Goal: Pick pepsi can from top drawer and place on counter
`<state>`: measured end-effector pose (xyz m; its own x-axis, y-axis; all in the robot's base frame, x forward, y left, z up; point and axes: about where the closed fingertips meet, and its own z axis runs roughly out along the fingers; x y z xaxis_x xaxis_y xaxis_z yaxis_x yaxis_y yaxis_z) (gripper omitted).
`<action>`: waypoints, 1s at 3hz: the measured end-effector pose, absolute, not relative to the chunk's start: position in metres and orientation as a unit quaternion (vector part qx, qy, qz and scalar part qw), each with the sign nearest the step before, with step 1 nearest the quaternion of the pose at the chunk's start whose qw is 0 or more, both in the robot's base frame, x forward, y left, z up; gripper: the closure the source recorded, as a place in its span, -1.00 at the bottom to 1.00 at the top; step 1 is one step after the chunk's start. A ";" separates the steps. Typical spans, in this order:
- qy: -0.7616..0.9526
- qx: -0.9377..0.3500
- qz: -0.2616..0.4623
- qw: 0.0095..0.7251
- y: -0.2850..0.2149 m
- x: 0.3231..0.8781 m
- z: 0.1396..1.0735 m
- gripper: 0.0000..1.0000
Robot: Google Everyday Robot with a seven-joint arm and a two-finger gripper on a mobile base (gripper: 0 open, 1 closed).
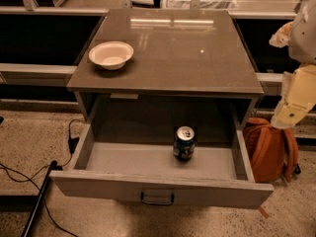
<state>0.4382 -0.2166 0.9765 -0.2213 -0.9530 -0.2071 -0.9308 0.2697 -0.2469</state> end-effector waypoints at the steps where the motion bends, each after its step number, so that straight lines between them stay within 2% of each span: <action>1: 0.781 -0.603 -0.035 0.160 -0.217 0.438 0.977 -1.00; 2: 0.778 -0.602 -0.013 0.180 -0.217 0.447 0.967 -1.00; 3: 0.774 -0.592 0.041 0.222 -0.213 0.461 0.927 -1.00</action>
Offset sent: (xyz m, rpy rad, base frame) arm 0.0232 -0.0019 -0.0299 0.1515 0.0049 0.0280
